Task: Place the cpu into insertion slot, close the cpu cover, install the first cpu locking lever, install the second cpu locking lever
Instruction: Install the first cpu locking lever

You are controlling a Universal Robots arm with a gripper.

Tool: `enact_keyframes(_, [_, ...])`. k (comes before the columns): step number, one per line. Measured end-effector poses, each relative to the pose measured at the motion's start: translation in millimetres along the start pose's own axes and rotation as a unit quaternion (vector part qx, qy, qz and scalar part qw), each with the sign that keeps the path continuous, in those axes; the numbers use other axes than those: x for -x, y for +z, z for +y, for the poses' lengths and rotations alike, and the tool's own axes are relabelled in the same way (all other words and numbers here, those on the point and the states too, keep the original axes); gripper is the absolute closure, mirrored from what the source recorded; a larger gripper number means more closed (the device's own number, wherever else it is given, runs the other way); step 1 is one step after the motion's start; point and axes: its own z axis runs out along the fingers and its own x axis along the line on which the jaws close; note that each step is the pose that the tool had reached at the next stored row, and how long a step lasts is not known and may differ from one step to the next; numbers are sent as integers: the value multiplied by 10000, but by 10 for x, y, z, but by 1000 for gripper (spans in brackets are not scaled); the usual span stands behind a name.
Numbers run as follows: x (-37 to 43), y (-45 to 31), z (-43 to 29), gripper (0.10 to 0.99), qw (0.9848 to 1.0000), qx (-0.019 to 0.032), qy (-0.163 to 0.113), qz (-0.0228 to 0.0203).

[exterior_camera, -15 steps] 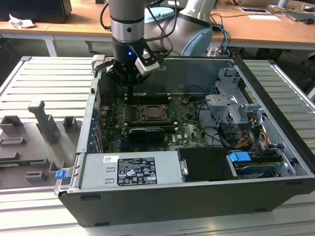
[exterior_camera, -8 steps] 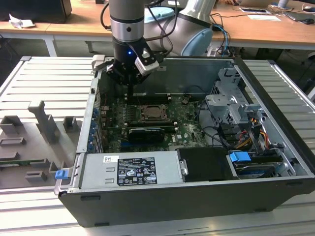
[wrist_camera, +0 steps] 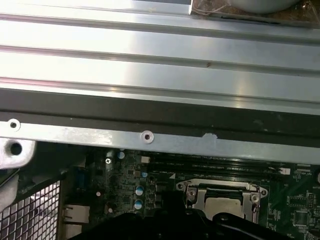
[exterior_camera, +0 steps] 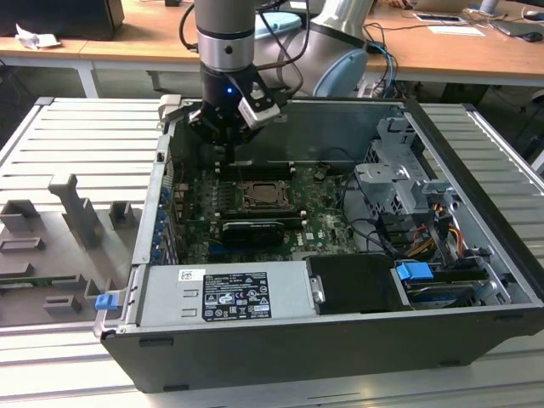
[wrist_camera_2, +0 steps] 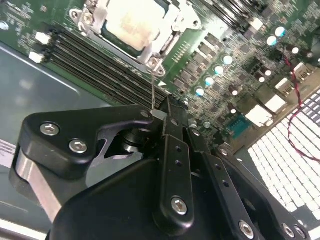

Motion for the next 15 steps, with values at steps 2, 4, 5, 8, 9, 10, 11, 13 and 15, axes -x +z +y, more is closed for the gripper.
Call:
enact_keyframes(2, [80,10,-5,980,10000,0,4,0])
enact_keyframes(4, [157,22,-10,980,10000,0,10,0])
enact_keyframes(5, [194,28,-13,980,10000,0,11,-1])
enact_keyframes(8, [285,47,-20,980,10000,0,19,-1])
enact_keyframes(9, [306,51,-22,980,10000,0,21,0])
enact_keyframes(10, [334,59,-24,980,10000,0,27,-1])
enact_keyframes(11, [350,63,-25,980,10000,0,30,-1])
enact_keyframes(13, [380,71,-28,980,10000,62,37,-5])
enact_keyframes(15, [388,87,-28,980,9998,166,105,-17])
